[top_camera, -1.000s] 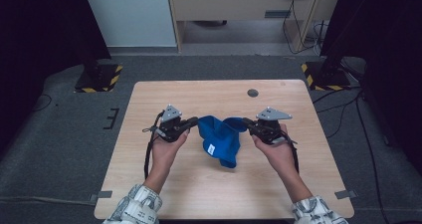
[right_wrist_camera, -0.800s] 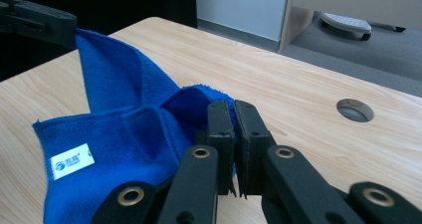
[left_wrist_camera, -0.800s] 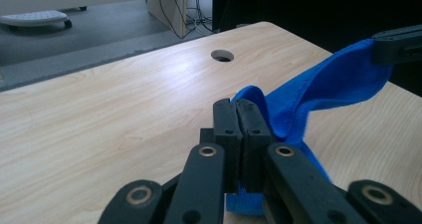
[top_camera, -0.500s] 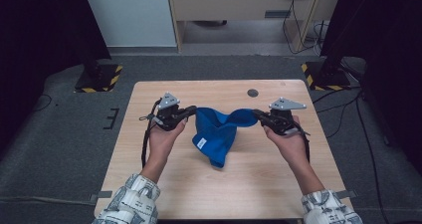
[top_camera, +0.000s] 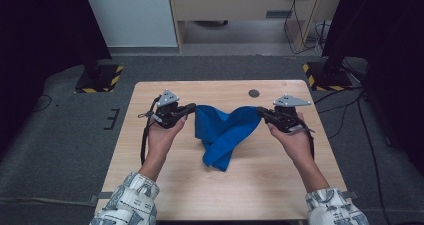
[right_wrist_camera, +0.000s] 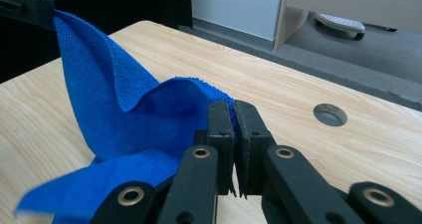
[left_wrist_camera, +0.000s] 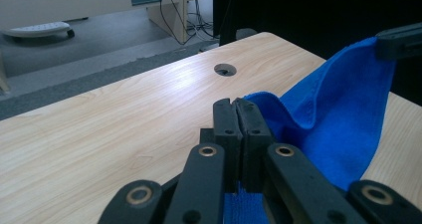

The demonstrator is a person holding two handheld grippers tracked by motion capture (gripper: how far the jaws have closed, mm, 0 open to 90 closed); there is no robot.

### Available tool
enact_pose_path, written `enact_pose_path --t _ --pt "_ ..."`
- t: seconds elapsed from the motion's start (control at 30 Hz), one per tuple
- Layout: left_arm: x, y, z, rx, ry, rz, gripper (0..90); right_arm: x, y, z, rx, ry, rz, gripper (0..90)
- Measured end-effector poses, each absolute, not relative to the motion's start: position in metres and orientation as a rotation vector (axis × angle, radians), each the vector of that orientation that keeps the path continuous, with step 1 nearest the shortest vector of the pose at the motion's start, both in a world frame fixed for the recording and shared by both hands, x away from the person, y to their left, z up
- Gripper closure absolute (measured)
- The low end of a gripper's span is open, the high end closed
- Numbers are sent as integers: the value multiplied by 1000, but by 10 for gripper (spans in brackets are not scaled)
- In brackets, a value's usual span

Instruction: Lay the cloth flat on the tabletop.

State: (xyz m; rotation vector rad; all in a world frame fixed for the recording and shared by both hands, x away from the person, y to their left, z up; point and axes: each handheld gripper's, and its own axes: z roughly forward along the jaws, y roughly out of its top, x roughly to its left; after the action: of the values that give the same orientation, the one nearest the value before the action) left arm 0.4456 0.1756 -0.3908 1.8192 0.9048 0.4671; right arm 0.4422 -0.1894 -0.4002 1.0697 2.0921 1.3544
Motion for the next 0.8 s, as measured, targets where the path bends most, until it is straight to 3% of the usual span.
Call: enact_pose_path --t 0.8 --pt "441 171 -374 1814 864 456 887 447 -208 -392 1112 2050 1396 869"
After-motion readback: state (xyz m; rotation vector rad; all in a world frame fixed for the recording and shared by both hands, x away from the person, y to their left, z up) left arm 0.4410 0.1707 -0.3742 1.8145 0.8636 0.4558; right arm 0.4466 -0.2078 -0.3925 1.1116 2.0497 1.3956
